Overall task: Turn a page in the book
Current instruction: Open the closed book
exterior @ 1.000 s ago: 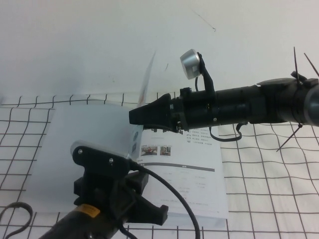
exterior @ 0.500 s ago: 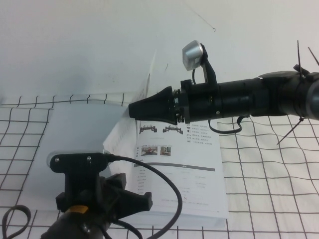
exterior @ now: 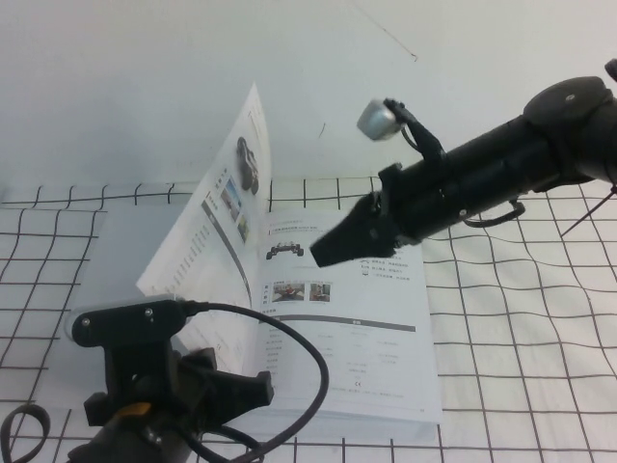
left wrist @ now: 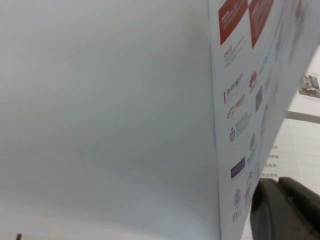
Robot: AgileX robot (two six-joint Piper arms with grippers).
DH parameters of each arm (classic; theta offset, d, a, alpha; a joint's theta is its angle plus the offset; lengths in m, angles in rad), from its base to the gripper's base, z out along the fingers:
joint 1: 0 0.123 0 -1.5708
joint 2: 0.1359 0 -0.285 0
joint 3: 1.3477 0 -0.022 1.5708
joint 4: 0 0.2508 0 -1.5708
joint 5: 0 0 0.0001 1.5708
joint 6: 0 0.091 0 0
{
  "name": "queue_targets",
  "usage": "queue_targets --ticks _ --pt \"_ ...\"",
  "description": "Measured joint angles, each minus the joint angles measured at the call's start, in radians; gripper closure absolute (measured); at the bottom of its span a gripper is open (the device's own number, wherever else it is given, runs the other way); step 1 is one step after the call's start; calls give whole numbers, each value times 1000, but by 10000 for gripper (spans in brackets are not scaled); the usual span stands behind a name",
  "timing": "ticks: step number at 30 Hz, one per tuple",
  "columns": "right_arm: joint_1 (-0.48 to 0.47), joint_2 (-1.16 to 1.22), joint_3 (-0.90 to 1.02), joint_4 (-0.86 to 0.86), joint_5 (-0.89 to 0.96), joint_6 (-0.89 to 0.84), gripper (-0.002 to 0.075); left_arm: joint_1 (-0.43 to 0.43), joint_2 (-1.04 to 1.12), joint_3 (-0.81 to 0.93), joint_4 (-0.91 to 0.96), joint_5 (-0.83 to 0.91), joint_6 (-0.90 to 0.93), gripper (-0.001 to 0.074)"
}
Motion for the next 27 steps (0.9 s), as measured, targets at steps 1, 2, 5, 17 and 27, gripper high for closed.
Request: queue_targets --ticks 1,2,5,17,27 --pt "0 5 0 -70 -15 23 547 0 0 0 -13 0 0 737" --pt "0 10 0 -126 -26 39 604 0 0 0 -26 0 0 737" --pt "-1 35 0 -220 -63 66 692 27 0 0 -55 22 0 737" --pt "56 161 0 -187 -251 -2 725 369 0 0 -59 412 0 737" --pt "67 216 0 -250 -271 22 725 609 0 0 -51 673 39 737"
